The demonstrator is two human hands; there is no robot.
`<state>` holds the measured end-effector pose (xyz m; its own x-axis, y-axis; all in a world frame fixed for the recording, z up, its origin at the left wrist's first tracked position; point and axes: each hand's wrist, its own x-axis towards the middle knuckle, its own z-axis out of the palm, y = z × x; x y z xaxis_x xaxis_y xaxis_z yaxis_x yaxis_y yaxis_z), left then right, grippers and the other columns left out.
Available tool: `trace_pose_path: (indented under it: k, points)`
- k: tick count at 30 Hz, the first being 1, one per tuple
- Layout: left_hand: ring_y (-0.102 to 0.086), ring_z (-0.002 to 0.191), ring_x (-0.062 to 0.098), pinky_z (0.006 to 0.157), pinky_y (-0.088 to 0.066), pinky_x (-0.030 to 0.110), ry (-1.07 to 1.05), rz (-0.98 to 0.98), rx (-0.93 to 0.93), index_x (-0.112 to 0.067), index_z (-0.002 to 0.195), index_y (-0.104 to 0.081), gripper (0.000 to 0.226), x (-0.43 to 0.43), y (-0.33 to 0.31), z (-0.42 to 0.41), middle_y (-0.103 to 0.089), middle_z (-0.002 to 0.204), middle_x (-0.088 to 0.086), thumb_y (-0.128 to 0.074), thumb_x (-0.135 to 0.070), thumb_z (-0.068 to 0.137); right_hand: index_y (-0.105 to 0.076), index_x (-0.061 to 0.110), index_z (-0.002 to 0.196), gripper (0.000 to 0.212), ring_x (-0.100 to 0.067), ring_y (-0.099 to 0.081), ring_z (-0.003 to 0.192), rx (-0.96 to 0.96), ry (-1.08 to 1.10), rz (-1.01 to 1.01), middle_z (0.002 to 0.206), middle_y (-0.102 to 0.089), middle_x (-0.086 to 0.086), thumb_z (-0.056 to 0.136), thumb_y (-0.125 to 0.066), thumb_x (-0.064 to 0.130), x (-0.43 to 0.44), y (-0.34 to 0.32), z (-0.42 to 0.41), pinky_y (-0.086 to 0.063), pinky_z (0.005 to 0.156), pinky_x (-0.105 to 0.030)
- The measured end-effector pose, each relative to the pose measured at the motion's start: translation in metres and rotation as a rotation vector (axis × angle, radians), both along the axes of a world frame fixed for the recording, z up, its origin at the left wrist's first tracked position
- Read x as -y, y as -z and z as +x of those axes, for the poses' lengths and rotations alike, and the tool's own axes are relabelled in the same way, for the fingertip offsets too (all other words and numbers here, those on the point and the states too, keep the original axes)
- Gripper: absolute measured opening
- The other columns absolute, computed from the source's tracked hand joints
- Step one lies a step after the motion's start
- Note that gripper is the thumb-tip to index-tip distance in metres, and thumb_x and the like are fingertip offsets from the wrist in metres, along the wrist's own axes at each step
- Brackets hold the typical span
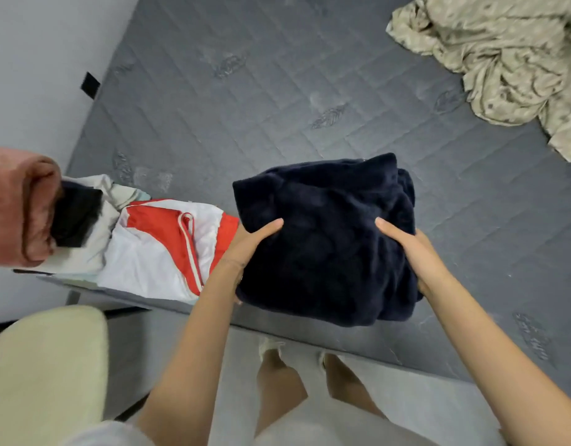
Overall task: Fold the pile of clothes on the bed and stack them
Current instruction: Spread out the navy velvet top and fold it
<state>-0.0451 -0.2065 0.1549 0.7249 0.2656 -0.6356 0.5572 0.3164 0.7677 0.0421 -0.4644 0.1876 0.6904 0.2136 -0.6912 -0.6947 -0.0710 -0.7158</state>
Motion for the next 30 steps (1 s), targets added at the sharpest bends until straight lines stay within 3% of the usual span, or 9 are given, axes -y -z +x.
trace_pose_path:
  k: [2,7,10,12,16,19,23,27,30]
  points:
    - [-0.069,0.094,0.009,0.073,-0.054,0.023,0.005,-0.006,0.011,-0.029,0.118,-0.060,0.039,-0.017,-0.022,-0.013,-0.071,0.106,-0.010,-0.072,-0.032,0.081,-0.062,0.022,0.119,0.042,-0.014,-0.070,0.094,0.015,0.001,0.009,0.107,-0.073,0.003,0.080,-0.074,0.034,-0.016,-0.021,-0.015,-0.054,0.078,-0.030]
    - [-0.067,0.103,0.016,0.086,-0.052,0.033,0.028,0.020,0.024,-0.025,0.124,-0.060,0.043,-0.095,-0.048,-0.043,-0.070,0.113,-0.004,-0.071,-0.031,0.082,-0.060,0.021,0.122,0.048,-0.018,-0.069,0.099,0.015,-0.007,0.075,0.110,-0.072,0.001,0.078,-0.075,0.035,-0.087,-0.037,-0.052,-0.053,0.087,-0.036]
    - [-0.067,0.102,0.015,0.083,-0.053,0.031,0.029,0.047,0.024,-0.025,0.122,-0.060,0.039,-0.153,-0.050,-0.062,-0.070,0.112,-0.005,-0.069,-0.030,0.084,-0.060,0.020,0.123,0.052,-0.019,-0.069,0.102,-0.019,0.009,0.096,0.111,-0.072,0.000,0.076,-0.077,0.035,-0.144,-0.031,-0.075,-0.051,0.092,-0.039]
    - [-0.067,0.102,0.013,0.084,-0.053,0.029,0.015,0.070,0.018,-0.028,0.122,-0.059,0.040,-0.195,-0.048,-0.075,-0.069,0.113,-0.006,-0.069,-0.031,0.084,-0.060,0.021,0.120,0.046,-0.018,-0.069,0.100,-0.027,0.021,0.101,0.109,-0.072,0.001,0.078,-0.075,0.033,-0.186,-0.027,-0.088,-0.052,0.088,-0.036]
    - [-0.064,0.105,0.009,0.082,-0.050,0.024,0.008,0.135,0.033,-0.027,0.127,-0.058,0.060,-0.275,-0.032,-0.094,-0.068,0.116,-0.009,-0.076,-0.045,0.072,-0.061,0.021,0.117,0.039,-0.017,-0.070,0.099,-0.051,0.022,0.114,0.108,-0.073,0.001,0.081,-0.073,0.030,-0.261,-0.010,-0.107,-0.053,0.083,-0.033]
    - [-0.065,0.106,0.016,0.089,-0.051,0.032,-0.029,0.139,0.001,-0.024,0.123,-0.062,0.075,-0.321,-0.012,-0.098,-0.069,0.113,-0.005,-0.078,-0.054,0.057,-0.061,0.018,0.120,0.043,-0.018,-0.070,0.099,-0.056,0.028,0.102,0.108,-0.073,0.000,0.080,-0.074,0.030,-0.307,0.008,-0.111,-0.053,0.085,-0.034]
    - [-0.065,0.104,0.017,0.097,-0.049,0.037,-0.049,0.165,-0.055,-0.022,0.119,-0.065,0.061,-0.353,0.024,-0.097,-0.070,0.111,-0.003,-0.077,-0.052,0.068,-0.062,0.019,0.118,0.043,-0.018,-0.070,0.097,-0.073,0.060,0.079,0.108,-0.073,0.000,0.079,-0.075,0.031,-0.343,0.039,-0.112,-0.054,0.084,-0.034]
    - [-0.060,0.102,0.012,0.088,-0.044,0.024,-0.081,0.281,-0.130,-0.016,0.122,-0.062,0.046,-0.368,0.060,-0.087,-0.064,0.107,-0.007,-0.068,-0.042,0.083,-0.059,0.020,0.121,0.050,-0.017,-0.070,0.098,-0.093,0.081,0.047,0.108,-0.072,0.002,0.077,-0.078,0.033,-0.366,0.081,-0.113,-0.054,0.084,-0.034]
    - [-0.056,0.102,0.009,0.086,-0.039,0.019,-0.073,0.377,-0.164,-0.013,0.124,-0.060,0.049,-0.370,0.091,-0.086,-0.061,0.109,-0.006,-0.069,-0.039,0.084,-0.061,0.028,0.112,0.036,-0.014,-0.070,0.097,-0.098,0.070,0.023,0.104,-0.073,0.006,0.080,-0.076,0.032,-0.376,0.115,-0.115,-0.054,0.086,-0.034]
